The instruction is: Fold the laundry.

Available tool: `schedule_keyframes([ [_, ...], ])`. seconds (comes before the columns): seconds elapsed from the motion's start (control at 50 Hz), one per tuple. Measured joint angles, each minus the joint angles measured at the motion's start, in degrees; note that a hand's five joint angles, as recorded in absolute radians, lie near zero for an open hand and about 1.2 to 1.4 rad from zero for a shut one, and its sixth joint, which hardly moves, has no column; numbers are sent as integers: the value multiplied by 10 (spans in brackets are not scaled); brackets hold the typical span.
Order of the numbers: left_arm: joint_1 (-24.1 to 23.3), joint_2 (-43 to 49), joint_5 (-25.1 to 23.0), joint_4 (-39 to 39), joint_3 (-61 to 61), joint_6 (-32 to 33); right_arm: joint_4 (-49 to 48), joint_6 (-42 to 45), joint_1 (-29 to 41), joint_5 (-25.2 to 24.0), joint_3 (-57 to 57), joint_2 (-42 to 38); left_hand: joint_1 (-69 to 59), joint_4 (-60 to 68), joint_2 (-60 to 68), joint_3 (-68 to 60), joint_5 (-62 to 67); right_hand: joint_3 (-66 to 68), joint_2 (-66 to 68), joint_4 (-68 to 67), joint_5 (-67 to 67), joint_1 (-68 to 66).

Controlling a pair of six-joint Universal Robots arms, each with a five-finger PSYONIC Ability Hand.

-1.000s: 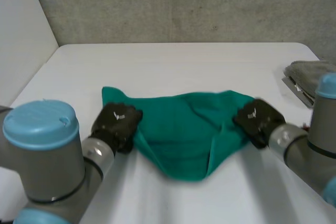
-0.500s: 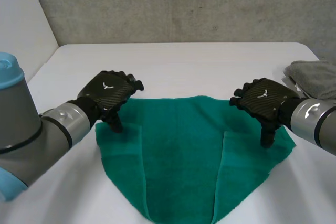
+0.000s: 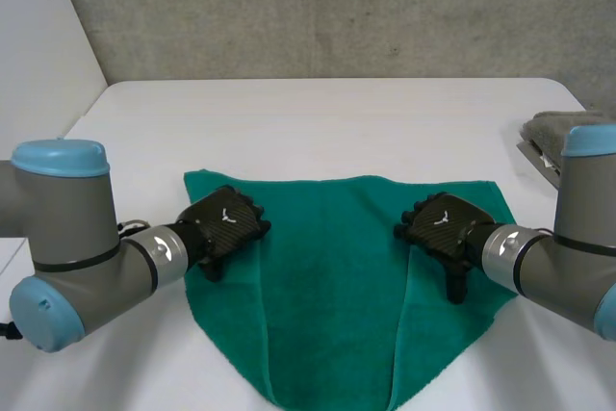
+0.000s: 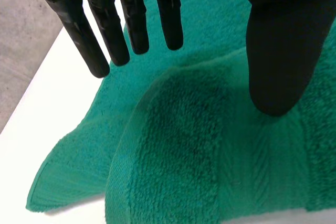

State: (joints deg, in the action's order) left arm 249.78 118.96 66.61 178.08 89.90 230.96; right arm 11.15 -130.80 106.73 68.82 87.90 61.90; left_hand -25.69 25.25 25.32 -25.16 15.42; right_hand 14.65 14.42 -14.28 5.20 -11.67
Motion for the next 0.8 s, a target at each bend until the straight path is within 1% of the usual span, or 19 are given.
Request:
schedule_keyframes([
  [0.02,0,7,7,-1,-7,0,-7,3,0,0,5,-5,-29,30,27,-29,29,20,20,-18,13,-13],
  [0.1,-1,17,21,-3,-16,0,-16,7,-1,1,10,-10,-63,64,64,-66,61,55,51,-58,44,-56],
  [0.12,-1,23,30,-3,-19,-1,-23,8,-2,2,13,-12,-108,104,104,-106,99,106,108,-108,91,-104],
  [0.14,-1,24,33,-4,-20,-1,-24,8,-2,2,14,-13,-108,104,104,-106,99,106,108,-108,91,-104],
  [0.16,-2,27,39,-4,-21,-1,-27,8,-3,2,14,-13,-154,148,150,-151,142,153,157,-156,136,-145],
  [0.18,-2,28,42,-4,-22,-1,-29,8,-3,2,15,-14,-171,165,168,-165,158,208,212,-207,186,-187],
  [0.2,-2,30,46,-4,-23,-2,-33,8,-4,2,16,-14,-185,181,184,-184,175,228,234,-231,207,-205],
  [0.26,-2,32,53,-5,-24,-2,-39,7,-5,2,17,-13,-201,207,205,-207,198,240,244,-243,216,-211],
  [0.28,-3,32,55,-5,-24,-3,-41,7,-5,2,18,-13,-225,230,234,-235,221,240,244,-243,216,-211],
  [0.3,-3,32,56,-4,-24,-3,-43,7,-6,3,20,-13,-269,273,271,-272,264,318,320,-313,285,-273],
  [0.32,-3,32,57,-4,-24,-3,-44,7,-6,3,21,-12,-269,273,271,-272,264,379,383,-378,352,-327],
  [0.34,-4,31,59,-4,-24,-4,-48,7,-6,4,24,-12,-355,360,363,-358,351,397,406,-401,375,-347],
  [0.36,-5,31,60,-4,-24,-4,-49,7,-6,4,26,-11,-377,386,388,-383,376,456,458,-460,434,-395],
  [0.4,-8,28,64,-3,-24,-5,-54,7,-7,4,34,-10,-388,430,426,-424,406,515,514,-522,495,-444],
  [0.6,-12,0,80,-5,-5,-10,-50,7,-12,1,56,5,-388,433,430,-428,406,530,519,-537,514,-449],
  [0.7,-9,-36,85,-5,22,-13,-24,15,-35,1,76,42,-388,433,431,-428,406,530,519,-537,514,-449],
  [0.8,-1,-83,101,-5,62,-14,32,45,-73,1,105,92,-388,433,431,-429,406,530,519,-537,514,-449],
])
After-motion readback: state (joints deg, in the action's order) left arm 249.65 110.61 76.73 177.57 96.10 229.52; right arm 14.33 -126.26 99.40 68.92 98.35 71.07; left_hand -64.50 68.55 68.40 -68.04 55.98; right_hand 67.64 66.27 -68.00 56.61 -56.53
